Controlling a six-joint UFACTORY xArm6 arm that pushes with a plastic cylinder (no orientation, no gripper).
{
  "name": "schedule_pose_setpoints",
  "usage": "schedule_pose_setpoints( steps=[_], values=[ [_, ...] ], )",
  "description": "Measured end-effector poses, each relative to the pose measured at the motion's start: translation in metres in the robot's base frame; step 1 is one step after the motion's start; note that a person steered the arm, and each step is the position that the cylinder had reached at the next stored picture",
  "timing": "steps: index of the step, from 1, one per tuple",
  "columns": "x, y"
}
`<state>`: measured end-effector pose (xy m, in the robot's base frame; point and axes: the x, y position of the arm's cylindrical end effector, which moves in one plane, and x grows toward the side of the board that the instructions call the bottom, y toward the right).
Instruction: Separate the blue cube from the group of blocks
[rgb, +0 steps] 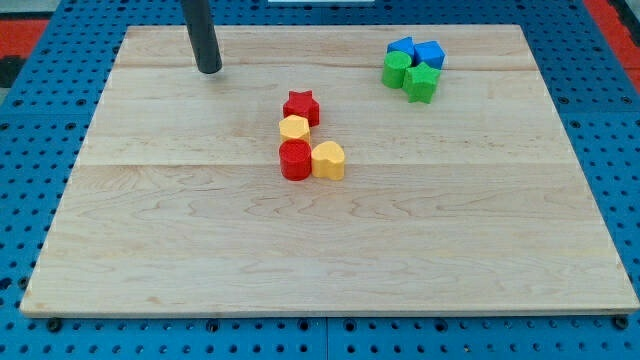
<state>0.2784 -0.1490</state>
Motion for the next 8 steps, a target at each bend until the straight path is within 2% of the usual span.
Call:
schedule_pose_setpoints(
  steps=[1,2,3,4,5,6,8],
  values=[
    [0.001,-0.001],
    [-0.005,0.074],
    [-0.071,0.124],
    [-0.067,0.182],
    [-0.052,0.264],
    [-0.03,0.306],
    [0.122,0.267]
  ],
)
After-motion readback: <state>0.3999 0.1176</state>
